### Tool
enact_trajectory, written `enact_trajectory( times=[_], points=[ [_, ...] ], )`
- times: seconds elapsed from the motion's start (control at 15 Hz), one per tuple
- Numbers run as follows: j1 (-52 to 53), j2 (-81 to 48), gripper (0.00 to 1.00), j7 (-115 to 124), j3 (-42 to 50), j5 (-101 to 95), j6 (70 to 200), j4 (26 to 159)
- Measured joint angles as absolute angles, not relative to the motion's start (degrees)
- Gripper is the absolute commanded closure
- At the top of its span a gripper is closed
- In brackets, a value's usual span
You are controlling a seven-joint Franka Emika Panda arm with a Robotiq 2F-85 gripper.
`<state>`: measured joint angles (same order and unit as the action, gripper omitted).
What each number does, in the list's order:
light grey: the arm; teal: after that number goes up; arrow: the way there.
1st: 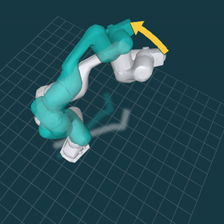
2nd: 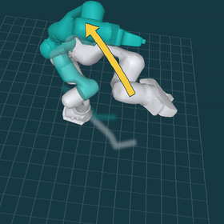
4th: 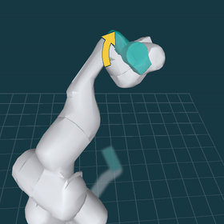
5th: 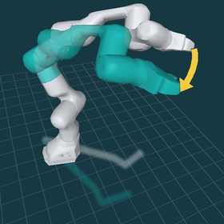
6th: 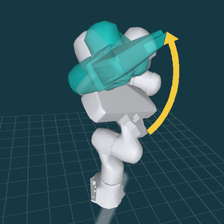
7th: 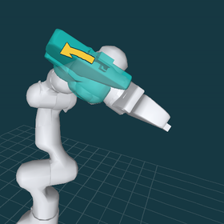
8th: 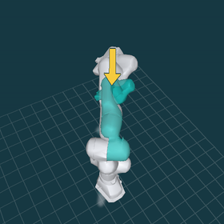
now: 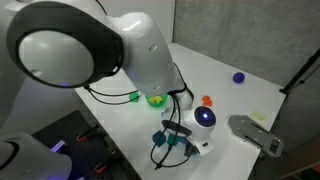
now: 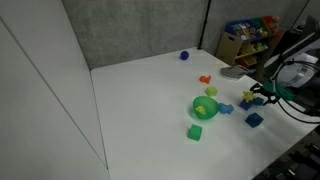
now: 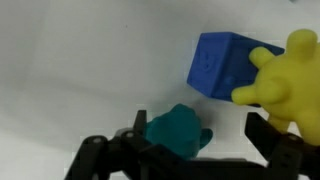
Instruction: Put the green toy inside the green bowl
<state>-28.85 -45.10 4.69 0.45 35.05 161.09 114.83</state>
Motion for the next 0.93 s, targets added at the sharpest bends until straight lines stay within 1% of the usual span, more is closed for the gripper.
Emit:
enact_trajectory(
  times=[0.6,0.67,0.73,0.8,0.87,0.93],
  points=[
    [-32.18,-46.36,0.00,-7.13,-1.79,34.32,164.63,114.82],
    [-32.35,-46.54,0.25,-7.76,-1.99,33.90,165.44,114.82],
    [-32.57,-46.77,0.27,-8.31,-2.23,33.37,166.28,114.82],
    [-32.90,-47.03,0.34,-8.73,-2.56,32.74,167.19,114.82],
    [-33.32,-47.29,0.44,-9.04,-2.93,31.94,167.92,114.82],
    [-33.84,-47.59,0.51,-9.14,-3.34,31.00,168.70,114.82]
  ],
)
